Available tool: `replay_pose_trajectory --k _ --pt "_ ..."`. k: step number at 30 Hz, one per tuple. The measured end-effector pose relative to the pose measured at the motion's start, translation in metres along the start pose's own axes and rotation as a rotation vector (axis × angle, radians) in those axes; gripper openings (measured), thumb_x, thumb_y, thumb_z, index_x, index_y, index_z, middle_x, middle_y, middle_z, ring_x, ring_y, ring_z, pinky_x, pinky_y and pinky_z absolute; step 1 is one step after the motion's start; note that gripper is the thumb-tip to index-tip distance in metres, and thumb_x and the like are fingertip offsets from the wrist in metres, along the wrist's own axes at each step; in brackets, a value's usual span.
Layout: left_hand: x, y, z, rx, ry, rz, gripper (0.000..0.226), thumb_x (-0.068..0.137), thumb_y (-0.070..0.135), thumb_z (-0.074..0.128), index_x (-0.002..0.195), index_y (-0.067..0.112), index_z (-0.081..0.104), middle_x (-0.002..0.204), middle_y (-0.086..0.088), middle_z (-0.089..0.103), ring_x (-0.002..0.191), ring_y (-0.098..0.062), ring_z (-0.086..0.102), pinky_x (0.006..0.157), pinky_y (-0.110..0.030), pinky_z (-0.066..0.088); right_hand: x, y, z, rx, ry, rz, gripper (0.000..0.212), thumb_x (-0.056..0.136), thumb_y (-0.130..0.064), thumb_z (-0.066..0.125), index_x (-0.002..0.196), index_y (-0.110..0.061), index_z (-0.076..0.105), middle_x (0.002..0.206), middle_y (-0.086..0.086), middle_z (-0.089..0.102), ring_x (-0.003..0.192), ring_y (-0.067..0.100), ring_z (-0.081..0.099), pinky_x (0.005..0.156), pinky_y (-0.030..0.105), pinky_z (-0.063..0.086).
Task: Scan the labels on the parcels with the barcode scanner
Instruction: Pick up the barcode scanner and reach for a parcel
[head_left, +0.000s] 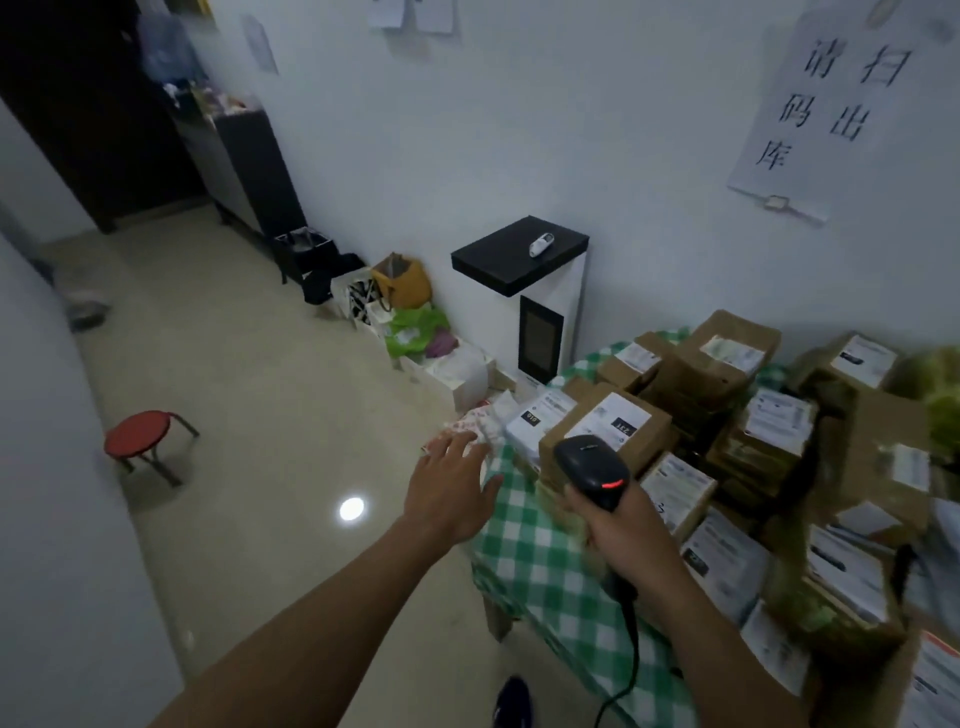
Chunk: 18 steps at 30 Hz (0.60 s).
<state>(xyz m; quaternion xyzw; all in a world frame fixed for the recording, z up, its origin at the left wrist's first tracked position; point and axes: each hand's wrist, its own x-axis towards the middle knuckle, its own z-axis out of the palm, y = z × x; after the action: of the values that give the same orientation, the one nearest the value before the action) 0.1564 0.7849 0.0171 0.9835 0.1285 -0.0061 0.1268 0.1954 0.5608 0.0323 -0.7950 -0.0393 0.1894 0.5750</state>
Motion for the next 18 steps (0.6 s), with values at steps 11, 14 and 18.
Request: replay_pose_trajectory --k 11,14,18 --pt "0.195 0.007 -0.004 -0.069 -0.165 0.188 0.053 0.105 0.052 0.043 0.152 0.027 0.043 0.162 0.002 0.037 0.148 -0.024 0.033 0.119 -0.045 0.031 0.137 -0.047 -0.002 0.062 0.177 0.21 0.022 0.096 -0.032 0.071 0.104 -0.011 0.07 0.057 0.001 0.062 0.049 0.012 0.058 0.053 0.028 0.045" --pt "0.25 0.019 0.012 -0.097 -0.243 0.257 0.049 0.105 0.05 0.044 0.148 0.026 0.046 0.155 0.0 0.045 0.139 -0.024 0.044 0.114 -0.043 0.037 0.164 -0.048 -0.004 0.068 0.2 0.325 0.026 0.098 -0.032 0.069 0.1 -0.007 0.07 0.053 0.003 0.055 0.045 0.014 0.053 0.049 0.027 0.043" --pt "0.325 0.036 0.037 -0.122 -0.365 0.376 0.043 0.104 0.038 0.052 0.143 0.022 0.049 0.147 -0.006 0.05 0.129 -0.027 0.053 0.103 -0.042 0.045 0.201 -0.047 -0.004 0.048 0.242 0.452 0.028 0.099 -0.034 0.069 0.095 -0.006 0.071 0.053 0.004 0.054 0.046 0.015 0.052 0.049 0.028 0.042"
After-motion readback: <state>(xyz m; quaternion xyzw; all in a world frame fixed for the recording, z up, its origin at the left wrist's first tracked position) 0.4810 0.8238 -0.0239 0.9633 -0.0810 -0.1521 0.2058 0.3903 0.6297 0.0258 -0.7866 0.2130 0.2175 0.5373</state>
